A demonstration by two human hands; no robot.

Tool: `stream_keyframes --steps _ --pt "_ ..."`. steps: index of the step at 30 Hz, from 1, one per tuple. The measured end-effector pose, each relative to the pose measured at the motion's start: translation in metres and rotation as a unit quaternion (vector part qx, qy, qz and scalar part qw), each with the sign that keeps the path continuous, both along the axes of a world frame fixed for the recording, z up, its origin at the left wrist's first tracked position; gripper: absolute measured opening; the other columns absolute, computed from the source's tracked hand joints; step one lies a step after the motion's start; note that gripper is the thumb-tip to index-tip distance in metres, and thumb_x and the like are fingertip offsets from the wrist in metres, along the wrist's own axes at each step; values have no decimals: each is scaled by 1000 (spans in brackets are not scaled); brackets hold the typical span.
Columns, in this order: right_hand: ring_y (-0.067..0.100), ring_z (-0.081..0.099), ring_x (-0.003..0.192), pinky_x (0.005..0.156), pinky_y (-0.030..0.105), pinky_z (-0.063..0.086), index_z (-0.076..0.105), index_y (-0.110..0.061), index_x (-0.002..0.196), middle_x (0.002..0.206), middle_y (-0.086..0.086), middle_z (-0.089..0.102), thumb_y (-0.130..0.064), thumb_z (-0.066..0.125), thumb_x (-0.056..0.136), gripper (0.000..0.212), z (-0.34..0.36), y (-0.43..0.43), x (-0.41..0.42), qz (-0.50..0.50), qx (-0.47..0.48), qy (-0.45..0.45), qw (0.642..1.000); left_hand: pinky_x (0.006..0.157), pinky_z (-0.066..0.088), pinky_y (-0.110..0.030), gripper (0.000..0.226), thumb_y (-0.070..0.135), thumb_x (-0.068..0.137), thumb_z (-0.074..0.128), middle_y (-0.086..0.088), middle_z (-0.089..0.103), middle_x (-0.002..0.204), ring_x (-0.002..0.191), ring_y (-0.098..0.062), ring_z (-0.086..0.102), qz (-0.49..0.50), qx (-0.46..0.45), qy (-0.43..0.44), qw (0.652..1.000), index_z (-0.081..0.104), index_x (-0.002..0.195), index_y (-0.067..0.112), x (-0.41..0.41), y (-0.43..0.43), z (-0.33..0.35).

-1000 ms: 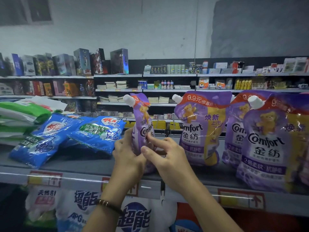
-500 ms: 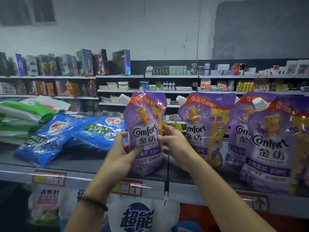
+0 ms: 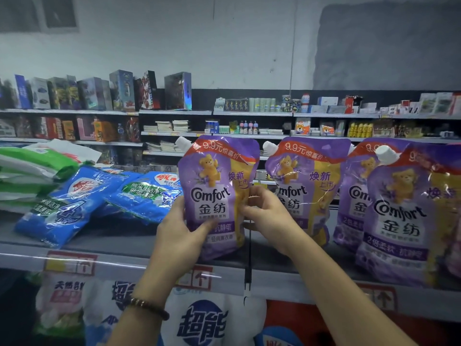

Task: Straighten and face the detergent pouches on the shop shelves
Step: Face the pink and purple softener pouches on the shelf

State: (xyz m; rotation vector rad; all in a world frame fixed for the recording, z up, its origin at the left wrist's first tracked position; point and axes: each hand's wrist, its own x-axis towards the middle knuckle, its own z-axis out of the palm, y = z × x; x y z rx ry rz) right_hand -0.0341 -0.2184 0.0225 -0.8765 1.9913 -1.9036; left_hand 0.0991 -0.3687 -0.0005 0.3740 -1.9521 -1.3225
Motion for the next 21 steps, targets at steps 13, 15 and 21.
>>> stream_keyframes --steps 13,15,21 --pt "12 75 88 77 33 63 67 -21 101 98 -10 76 -10 71 100 12 7 43 32 -144 -89 211 963 67 59 -18 36 -12 88 74 11 81 98 88 -8 78 -103 49 150 982 67 117 9 -13 30 0" --pt "14 75 87 76 32 62 67 -22 98 96 -10 76 -8 72 99 16 9 54 34 -151 -103 206 961 66 59 -17 36 -16 88 72 11 81 95 85 -5 78 -128 47 160 978 66 116 6 -17 38 4" --pt "17 74 89 80 42 63 66 -27 95 95 -11 75 -9 73 98 20 11 86 35 -182 -106 184 960 67 61 -23 36 -16 88 70 5 82 98 90 -13 79 -202 73 161 963 65 112 10 -30 62 6"
